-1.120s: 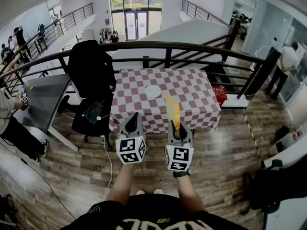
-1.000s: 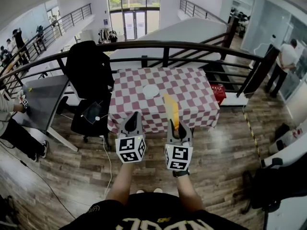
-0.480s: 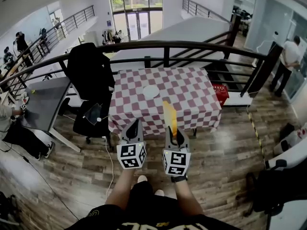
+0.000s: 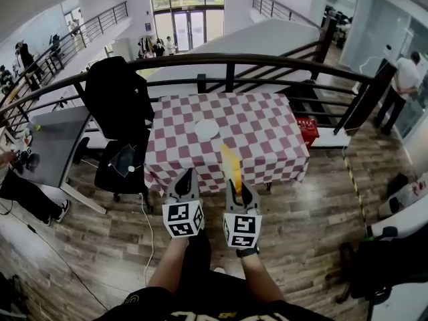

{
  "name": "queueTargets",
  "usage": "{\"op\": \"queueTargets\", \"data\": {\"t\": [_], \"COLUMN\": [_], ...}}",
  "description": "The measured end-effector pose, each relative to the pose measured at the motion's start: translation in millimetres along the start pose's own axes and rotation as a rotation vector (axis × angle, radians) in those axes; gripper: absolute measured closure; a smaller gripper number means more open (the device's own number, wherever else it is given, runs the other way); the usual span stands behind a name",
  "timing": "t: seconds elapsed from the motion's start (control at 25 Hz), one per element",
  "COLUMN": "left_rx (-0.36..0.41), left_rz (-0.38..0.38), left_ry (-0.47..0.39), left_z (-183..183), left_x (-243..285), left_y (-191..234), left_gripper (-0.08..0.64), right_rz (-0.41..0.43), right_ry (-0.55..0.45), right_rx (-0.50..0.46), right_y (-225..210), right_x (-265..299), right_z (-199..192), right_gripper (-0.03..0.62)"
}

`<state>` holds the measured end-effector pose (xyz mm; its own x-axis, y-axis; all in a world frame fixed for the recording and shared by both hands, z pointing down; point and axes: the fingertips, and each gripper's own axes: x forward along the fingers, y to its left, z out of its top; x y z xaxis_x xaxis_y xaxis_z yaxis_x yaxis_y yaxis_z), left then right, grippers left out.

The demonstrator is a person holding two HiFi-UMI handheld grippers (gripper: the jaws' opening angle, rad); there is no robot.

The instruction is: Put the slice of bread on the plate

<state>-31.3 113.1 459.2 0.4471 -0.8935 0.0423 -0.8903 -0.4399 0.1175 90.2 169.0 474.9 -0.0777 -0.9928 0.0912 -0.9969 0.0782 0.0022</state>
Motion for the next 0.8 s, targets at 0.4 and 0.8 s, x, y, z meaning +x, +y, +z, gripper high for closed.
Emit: {"op": "queueTargets", "data": {"t": [0.4, 0.8], "left_rx": [-0.002, -0.002], "left_rz": [-0.017, -0.024], "left_ry": [-0.008, -0.033], "left_z": [20, 43], "left_x": [107, 210], "left_y": [44, 109], "left_gripper": [0.541, 0.541], "right_rz": [-0.009, -0.002], "right_ry": [0.017, 0.018], "right_rx": [-0.031, -0.047], "right_y": [-11, -7], "right_x": [110, 231], "right_z": [21, 40], "right_gripper": [0.494, 0.494]}}
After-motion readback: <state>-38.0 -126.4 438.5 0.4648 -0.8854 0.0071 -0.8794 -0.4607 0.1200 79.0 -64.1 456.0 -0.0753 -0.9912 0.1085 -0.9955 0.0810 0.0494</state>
